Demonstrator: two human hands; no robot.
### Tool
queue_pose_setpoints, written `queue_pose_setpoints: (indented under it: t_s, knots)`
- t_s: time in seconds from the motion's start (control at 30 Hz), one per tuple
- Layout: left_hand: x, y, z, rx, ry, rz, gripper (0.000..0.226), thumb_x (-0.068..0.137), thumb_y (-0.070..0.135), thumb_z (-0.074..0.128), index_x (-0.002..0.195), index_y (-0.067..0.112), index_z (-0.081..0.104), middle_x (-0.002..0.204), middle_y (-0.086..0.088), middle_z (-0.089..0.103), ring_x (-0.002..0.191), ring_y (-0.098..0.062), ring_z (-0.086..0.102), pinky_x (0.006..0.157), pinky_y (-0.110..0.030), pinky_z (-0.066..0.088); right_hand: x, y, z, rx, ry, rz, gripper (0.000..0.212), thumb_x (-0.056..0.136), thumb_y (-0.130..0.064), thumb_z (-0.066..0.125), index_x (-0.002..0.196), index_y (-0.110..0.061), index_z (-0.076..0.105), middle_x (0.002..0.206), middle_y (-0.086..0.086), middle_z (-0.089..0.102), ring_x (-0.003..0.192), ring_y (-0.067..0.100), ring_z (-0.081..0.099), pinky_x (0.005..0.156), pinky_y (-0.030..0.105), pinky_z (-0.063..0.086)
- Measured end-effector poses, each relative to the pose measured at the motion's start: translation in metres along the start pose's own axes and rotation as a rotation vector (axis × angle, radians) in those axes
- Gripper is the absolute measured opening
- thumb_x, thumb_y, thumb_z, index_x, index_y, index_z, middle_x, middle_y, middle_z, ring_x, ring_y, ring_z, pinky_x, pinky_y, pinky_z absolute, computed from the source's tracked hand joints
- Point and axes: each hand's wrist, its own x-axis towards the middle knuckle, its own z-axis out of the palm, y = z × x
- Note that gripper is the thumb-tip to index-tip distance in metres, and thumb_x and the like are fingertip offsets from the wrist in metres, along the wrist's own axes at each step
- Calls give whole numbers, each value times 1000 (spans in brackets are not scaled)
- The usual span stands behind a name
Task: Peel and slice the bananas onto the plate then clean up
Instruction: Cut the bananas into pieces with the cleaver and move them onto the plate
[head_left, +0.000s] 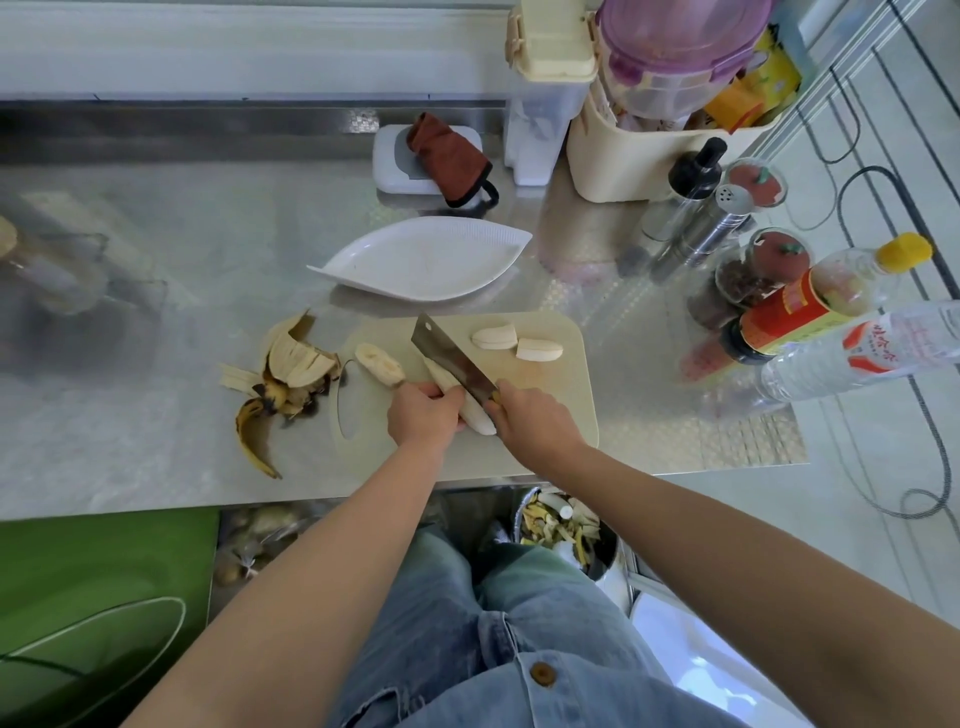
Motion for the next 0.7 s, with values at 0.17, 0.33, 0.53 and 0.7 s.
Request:
queue_pose_setpoints:
  t_s: [0.17,0.33,0.53,0.7]
  knots:
    - [3,-2,1,54,-8,1,12,85,26,71,82,15,68,76,2,72,57,-16,71,77,-38,59,6,9,-17,250,126,-24,22,100,-31,42,100,-10,52,74,2,54,64,22,48,56,31,33]
    - [3,4,7,-80,-19,-30,19,85,22,72,98,8,67,90,-3,71,61,-19,72,72,-36,61,13,27,-38,382,138,23,22,98,-30,46,91,-11,52,67,0,54,56,22,52,56,36,47]
    - [6,23,20,-194,-46,-28,22,85,8,71,104,8,59,86,3,60,75,-22,69,73,-37,61,10,44,-47,447,169,97,23,98,-31,44,89,-11,53,63,3,56,43,18,53,41,26,43]
    - [7,19,8,131,67,181,11,91,15,62,101,16,58,94,2,62,80,-18,66,72,-33,57,10,49,-45,479,197,102,27,99,-32,45,89,-9,54,64,6,57,44,15,51,41,24,44]
